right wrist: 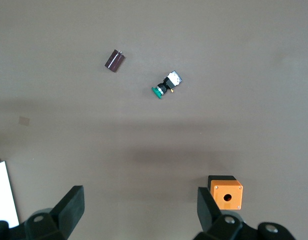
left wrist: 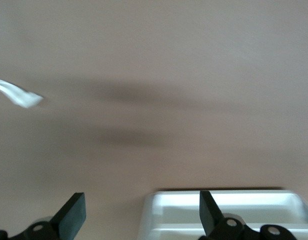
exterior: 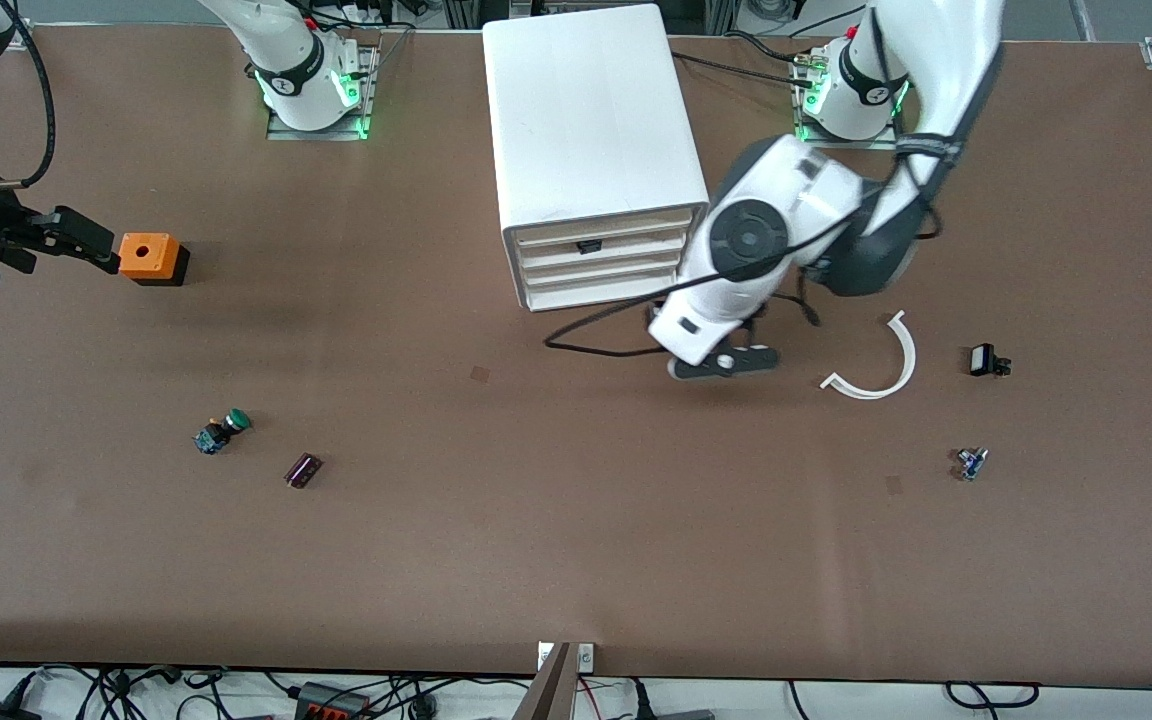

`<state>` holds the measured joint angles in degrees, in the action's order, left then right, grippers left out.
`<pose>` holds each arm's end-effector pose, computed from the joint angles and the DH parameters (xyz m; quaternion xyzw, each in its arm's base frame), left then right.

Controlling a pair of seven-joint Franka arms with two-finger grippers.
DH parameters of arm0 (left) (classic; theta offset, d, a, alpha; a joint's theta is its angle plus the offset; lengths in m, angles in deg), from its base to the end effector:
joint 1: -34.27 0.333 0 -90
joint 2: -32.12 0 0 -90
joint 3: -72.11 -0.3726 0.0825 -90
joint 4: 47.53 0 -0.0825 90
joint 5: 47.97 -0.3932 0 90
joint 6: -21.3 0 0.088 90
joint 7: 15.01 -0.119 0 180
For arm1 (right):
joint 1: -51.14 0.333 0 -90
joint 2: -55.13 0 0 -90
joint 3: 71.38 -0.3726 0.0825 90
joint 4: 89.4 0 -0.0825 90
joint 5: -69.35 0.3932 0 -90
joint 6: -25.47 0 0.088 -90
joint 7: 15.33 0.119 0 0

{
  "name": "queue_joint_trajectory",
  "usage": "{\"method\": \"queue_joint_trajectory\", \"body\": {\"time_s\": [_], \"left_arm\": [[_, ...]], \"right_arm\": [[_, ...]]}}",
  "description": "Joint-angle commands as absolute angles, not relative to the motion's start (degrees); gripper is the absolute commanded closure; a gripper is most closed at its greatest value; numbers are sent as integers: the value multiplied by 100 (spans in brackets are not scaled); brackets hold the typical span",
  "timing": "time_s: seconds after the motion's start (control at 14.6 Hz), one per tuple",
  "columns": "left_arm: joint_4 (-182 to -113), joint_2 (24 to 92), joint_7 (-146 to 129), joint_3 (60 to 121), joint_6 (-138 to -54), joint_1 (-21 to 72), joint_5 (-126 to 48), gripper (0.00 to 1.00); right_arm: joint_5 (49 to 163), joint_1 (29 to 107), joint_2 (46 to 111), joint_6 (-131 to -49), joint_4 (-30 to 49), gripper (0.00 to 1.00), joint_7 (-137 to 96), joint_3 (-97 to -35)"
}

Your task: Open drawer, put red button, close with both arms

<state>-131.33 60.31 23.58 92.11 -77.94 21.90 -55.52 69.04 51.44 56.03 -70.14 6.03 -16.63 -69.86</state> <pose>0.6218 -0.3267 0.4314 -0.9940 -0.0484 0.0893 0.0404 0.5746 -0.0127 0.6228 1.0000 0.0010 -0.0063 0.0028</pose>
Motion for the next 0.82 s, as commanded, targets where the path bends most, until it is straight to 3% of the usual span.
{"method": "queue_joint_trajectory", "body": {"time_s": [0.0, 0.21, 0.55, 0.75], "left_arm": [[-12857, 5877, 1464, 9302, -7345, 2800, -6149, 0], [-12857, 5490, 24, 9294, -7283, 3408, -6177, 0], [-12717, 4796, -1473, 9277, -6089, 4269, -5618, 0], [-12769, 4461, -2273, 9110, -6061, 4816, -4868, 0]], "right_arm": [[6848, 5088, 5452, -7016, 737, 0, -1761, -7024], [6848, 5079, 5425, -6883, 763, 0, -1736, -7015], [6848, 5088, 5417, -6927, 781, 0, -1691, -7024], [6848, 5096, 5417, -7058, 869, 0, -1700, -7024]]}}
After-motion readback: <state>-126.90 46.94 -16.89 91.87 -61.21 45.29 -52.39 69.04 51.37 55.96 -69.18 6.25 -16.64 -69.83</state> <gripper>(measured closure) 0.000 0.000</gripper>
